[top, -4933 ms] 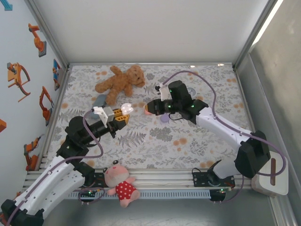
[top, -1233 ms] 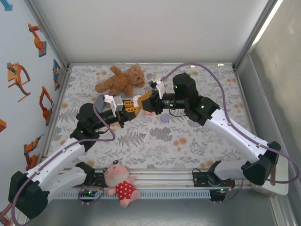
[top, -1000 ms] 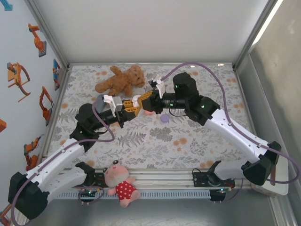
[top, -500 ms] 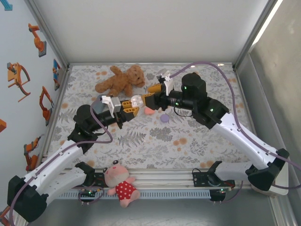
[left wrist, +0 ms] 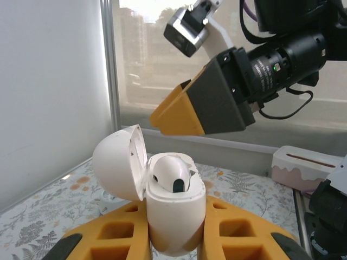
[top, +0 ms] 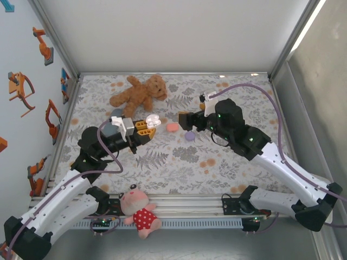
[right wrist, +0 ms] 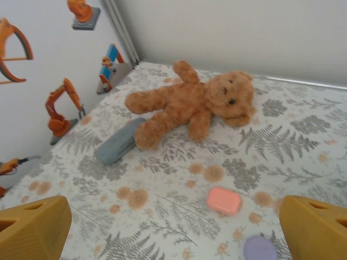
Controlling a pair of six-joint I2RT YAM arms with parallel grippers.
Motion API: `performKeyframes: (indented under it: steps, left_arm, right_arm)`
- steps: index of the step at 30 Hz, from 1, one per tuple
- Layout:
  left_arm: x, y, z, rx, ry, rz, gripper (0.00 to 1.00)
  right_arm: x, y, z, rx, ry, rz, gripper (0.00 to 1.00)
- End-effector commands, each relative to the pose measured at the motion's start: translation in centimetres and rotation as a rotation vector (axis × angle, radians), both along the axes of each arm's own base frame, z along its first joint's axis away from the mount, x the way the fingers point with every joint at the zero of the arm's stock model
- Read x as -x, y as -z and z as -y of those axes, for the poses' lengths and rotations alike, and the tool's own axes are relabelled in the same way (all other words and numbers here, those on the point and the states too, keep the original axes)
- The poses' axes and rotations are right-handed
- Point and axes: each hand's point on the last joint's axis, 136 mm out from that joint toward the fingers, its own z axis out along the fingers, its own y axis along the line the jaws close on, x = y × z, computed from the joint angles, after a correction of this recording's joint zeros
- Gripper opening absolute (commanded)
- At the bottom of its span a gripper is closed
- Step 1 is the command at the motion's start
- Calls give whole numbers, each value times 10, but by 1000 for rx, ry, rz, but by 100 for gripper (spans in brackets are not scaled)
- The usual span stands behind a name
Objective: Insert the wireless bluetooth earbuds into the charging case
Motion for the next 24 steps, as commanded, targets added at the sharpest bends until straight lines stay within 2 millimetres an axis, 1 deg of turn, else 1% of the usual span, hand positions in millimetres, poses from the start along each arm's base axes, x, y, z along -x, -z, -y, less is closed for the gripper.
performKeyframes:
  steps: [1, 5, 8, 12, 15, 18, 21, 24]
  left_arm:
    - [6, 2, -3, -9, -1, 15, 0]
    - [11, 0, -7, -11, -8, 24, 0]
    - [14, 1, -11, -19, -19, 26, 0]
    - [18, 2, -17, -30, -37, 29, 0]
    - [21, 2, -21, -31, -47, 31, 0]
    - [25, 1, -25, -26, -56, 38, 0]
    - [26, 0, -28, -27, -67, 45, 0]
    - [28, -1, -30, -27, -72, 53, 0]
  right_arm:
    - [-1, 23, 18, 30, 104, -87, 99]
    - [6, 60, 17, 64, 109, -230, 99]
    - [12, 92, 18, 99, 127, -338, 99]
    - [20, 134, 11, 121, 132, -450, 99]
    - [26, 159, 1, 174, 122, -500, 99]
    - [32, 188, -12, 254, 103, -545, 99]
    - [36, 212, -28, 325, 82, -570, 99]
    - [39, 230, -46, 374, 55, -590, 98]
